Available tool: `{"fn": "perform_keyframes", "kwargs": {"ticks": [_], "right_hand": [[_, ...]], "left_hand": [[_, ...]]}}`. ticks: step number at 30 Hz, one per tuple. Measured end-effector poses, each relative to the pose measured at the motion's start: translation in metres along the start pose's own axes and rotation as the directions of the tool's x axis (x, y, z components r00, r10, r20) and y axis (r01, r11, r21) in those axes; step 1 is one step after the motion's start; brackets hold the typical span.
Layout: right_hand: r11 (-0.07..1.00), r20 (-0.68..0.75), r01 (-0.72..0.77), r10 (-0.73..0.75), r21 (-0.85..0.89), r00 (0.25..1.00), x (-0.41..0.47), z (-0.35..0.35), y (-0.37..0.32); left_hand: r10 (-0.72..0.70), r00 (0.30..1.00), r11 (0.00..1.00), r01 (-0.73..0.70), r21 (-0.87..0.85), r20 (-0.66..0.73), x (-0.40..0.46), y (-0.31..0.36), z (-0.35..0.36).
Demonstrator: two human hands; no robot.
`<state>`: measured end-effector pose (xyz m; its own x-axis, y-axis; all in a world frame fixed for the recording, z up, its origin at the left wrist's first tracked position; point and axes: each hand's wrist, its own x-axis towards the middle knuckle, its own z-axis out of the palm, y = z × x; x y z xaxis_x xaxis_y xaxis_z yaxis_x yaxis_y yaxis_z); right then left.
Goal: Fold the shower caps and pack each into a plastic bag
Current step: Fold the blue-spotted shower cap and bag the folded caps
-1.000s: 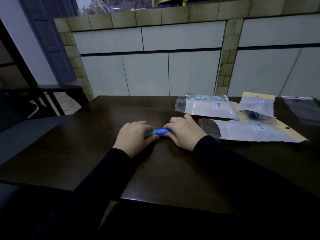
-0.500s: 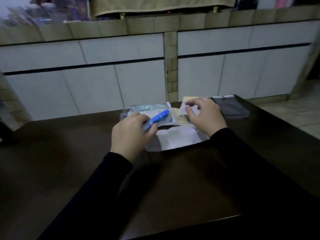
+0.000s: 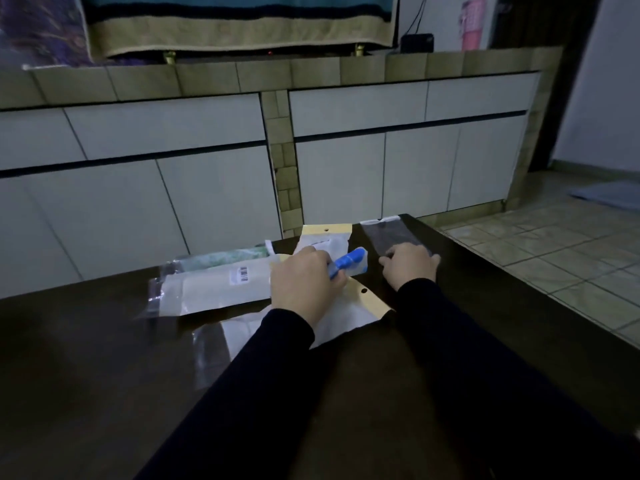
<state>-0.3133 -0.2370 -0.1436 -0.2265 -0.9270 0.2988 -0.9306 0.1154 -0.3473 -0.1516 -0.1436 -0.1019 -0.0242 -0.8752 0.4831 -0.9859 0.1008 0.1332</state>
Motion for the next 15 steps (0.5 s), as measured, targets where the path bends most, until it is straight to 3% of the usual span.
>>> {"fn": "perform_keyframes", "kwargs": {"ticks": [5,8,12,15], "right_hand": [[0.999,-0.055,0.046,-0.046,0.004,0.997,0.001,-0.001,0.000],[0.985,-0.099,0.043,-0.026,0.165,0.995,-0.003,-0.008,0.000],[0.926,-0.244,0.162,-0.079,0.342,0.967,-0.017,-0.016,-0.010],[0.836,-0.228,0.143,-0.022,0.529,0.973,-0.029,-0.023,-0.013]], "left_hand": [[-0.020,1.000,1.000,0.020,-0.009,-0.007,-0.002,-0.004,0.001],[-0.039,0.999,0.999,0.038,-0.023,-0.031,-0.003,-0.005,-0.001],[-0.047,0.997,0.997,0.043,-0.064,-0.069,-0.007,-0.002,-0.004],[-0.068,0.992,0.993,0.056,-0.107,-0.107,-0.010,-0.002,-0.007]]}}
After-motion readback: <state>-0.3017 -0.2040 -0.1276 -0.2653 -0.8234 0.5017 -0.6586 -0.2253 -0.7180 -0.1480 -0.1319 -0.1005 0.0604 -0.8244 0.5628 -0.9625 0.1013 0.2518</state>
